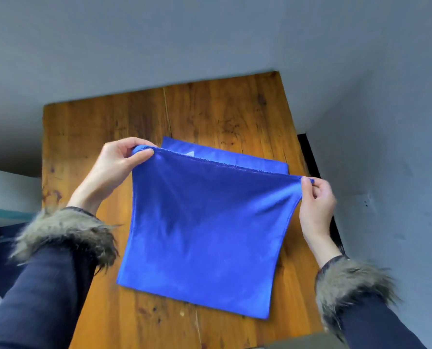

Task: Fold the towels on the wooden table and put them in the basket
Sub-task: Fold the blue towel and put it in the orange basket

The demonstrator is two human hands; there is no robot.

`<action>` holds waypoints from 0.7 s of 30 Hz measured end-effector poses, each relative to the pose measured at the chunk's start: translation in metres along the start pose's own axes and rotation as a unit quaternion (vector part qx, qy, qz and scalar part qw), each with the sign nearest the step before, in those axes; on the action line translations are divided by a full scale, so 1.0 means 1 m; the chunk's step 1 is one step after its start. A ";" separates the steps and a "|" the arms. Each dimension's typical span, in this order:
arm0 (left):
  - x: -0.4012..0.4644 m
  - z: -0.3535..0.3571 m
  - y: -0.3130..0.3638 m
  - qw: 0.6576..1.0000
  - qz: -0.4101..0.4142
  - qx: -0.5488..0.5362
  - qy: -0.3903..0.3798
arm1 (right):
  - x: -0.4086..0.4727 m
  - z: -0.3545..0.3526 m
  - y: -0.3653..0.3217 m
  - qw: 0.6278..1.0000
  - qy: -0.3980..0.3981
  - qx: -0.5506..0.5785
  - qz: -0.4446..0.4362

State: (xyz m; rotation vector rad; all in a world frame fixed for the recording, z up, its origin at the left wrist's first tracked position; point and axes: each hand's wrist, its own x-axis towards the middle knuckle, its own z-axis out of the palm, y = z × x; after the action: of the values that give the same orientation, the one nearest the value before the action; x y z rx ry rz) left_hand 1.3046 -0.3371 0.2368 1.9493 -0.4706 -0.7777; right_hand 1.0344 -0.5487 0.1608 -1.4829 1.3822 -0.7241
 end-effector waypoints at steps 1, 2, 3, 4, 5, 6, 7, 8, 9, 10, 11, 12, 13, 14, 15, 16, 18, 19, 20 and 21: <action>0.009 0.005 0.002 1.000 0.004 -0.006 0.010 | 0.004 0.001 0.000 1.000 0.013 0.008 0.000; 0.018 0.010 0.001 0.999 0.004 -0.018 0.026 | 0.009 0.003 0.000 1.000 0.023 0.017 -0.001; 0.028 0.015 -0.002 0.999 0.001 -0.029 0.042 | 0.014 0.006 0.002 0.999 0.031 0.022 -0.002; 0.038 0.020 -0.006 0.998 -0.005 -0.036 0.055 | 0.020 0.009 0.004 0.999 0.032 0.020 -0.004; 0.048 0.024 -0.012 0.997 -0.014 -0.038 0.065 | 0.026 0.013 0.007 1.000 0.027 0.012 -0.003; 0.057 0.029 -0.021 0.996 -0.026 -0.041 0.073 | 0.032 0.017 0.011 1.000 0.016 0.002 0.000; 0.067 0.034 -0.029 0.995 -0.039 -0.041 0.078 | 0.039 0.022 0.015 1.000 0.004 -0.009 0.007; 0.075 0.038 -0.038 0.995 -0.050 -0.037 0.082 | 0.045 0.026 0.020 1.000 -0.006 -0.017 0.014; 0.083 0.043 -0.045 0.994 -0.061 -0.029 0.085 | 0.052 0.030 0.024 0.999 -0.012 -0.026 0.021; 0.089 0.048 -0.053 0.993 -0.073 -0.022 0.091 | 0.058 0.033 0.027 0.999 -0.018 -0.033 0.027; 0.095 0.051 -0.059 0.991 -0.084 -0.020 0.099 | 0.063 0.036 0.030 0.998 -0.022 -0.039 0.033; 0.100 0.053 -0.065 0.989 -0.095 -0.022 0.107 | 0.067 0.038 0.033 0.998 -0.026 -0.044 0.040; 0.104 0.055 -0.071 0.988 -0.104 -0.021 0.116 | 0.070 0.040 0.035 0.997 -0.032 -0.049 0.048; 0.108 0.056 -0.075 0.986 -0.112 -0.020 0.124 | 0.073 0.042 0.037 0.996 -0.041 -0.053 0.053; 0.112 0.057 -0.080 0.984 -0.120 -0.019 0.132 | 0.075 0.044 0.039 0.996 -0.049 -0.057 0.056; 0.115 0.057 -0.084 0.982 -0.127 -0.016 0.139 | 0.077 0.046 0.040 0.995 -0.056 -0.064 0.056; 0.120 0.056 -0.088 0.978 -0.137 0.005 0.154 | 0.082 0.049 0.041 0.993 -0.064 -0.088 0.053; 0.121 0.055 -0.090 0.977 -0.139 0.021 0.160 | 0.084 0.049 0.041 0.991 -0.066 -0.103 0.051; 0.123 0.055 -0.091 0.975 -0.139 0.045 0.166 | 0.085 0.049 0.040 0.990 -0.068 -0.116 0.049; 0.124 0.055 -0.092 0.973 -0.136 0.072 0.170 | 0.086 0.050 0.040 0.988 -0.073 -0.127 0.047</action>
State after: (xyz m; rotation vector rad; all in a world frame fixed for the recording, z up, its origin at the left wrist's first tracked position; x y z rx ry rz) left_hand 1.3574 -0.4039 0.0962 2.2584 -0.0539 -0.5697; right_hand 1.0788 -0.6164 0.0904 -1.6205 1.4616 -0.3814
